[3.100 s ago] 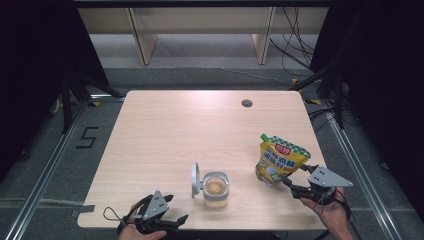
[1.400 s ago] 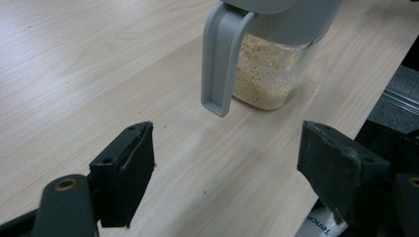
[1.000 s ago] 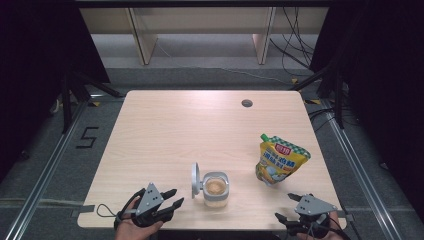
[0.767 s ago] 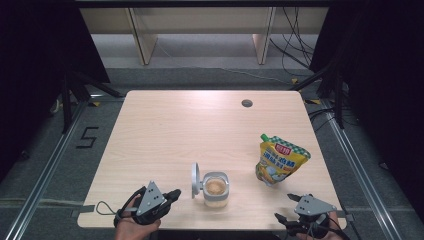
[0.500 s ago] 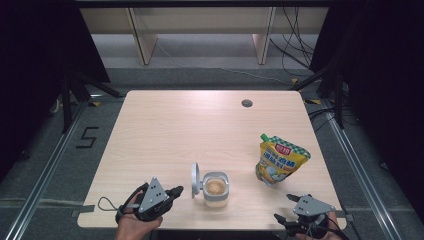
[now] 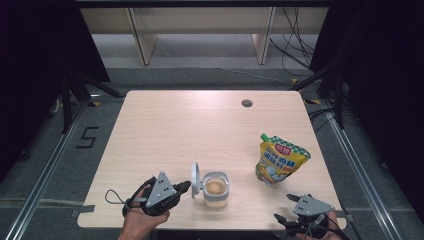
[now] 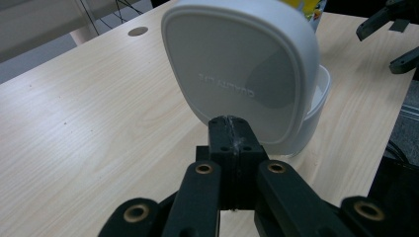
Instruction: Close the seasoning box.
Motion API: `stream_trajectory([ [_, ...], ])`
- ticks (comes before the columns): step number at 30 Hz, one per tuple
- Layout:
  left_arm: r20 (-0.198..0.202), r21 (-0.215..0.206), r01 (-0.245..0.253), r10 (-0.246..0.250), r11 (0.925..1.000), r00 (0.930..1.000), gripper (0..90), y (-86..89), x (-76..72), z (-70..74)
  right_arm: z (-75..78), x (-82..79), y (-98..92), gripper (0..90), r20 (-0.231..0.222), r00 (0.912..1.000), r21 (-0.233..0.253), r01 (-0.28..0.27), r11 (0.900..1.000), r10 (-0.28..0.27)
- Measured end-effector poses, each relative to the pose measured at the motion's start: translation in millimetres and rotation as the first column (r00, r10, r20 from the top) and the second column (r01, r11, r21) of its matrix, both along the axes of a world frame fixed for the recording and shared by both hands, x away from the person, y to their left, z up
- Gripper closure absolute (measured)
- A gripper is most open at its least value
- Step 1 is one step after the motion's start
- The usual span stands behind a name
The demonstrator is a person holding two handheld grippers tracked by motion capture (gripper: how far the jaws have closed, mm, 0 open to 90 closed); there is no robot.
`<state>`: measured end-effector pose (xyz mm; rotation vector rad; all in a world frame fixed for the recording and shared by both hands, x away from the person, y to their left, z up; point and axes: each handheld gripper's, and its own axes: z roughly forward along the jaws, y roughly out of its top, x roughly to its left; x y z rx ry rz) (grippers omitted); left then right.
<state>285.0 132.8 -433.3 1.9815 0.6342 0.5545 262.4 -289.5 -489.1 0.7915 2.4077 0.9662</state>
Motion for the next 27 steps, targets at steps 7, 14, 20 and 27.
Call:
stream_trajectory([
  [7,0.010,0.009,0.015,-0.015,0.9998,0.9998,88.9,-2.3,0.9,1.9,0.0,-0.3,0.8,26.5,-0.005,1.0000,0.000,0.003,1.000,-0.003],
  [14,-0.001,-0.001,0.011,-0.011,0.9999,0.9999,88.7,-5.4,1.4,1.2,0.3,-0.6,0.9,26.5,-0.009,1.0000,0.003,0.002,1.000,-0.002],
  [20,0.001,0.001,0.018,-0.018,0.9998,0.9998,88.5,-7.8,1.5,3.3,0.3,-0.5,0.9,26.5,-0.007,1.0000,0.002,0.001,1.000,-0.001],
  [27,0.007,0.006,0.016,-0.016,0.9999,0.9998,88.3,-10.1,1.8,3.5,0.5,-0.7,1.1,26.5,-0.010,0.9999,0.004,0.001,1.000,-0.001],
])
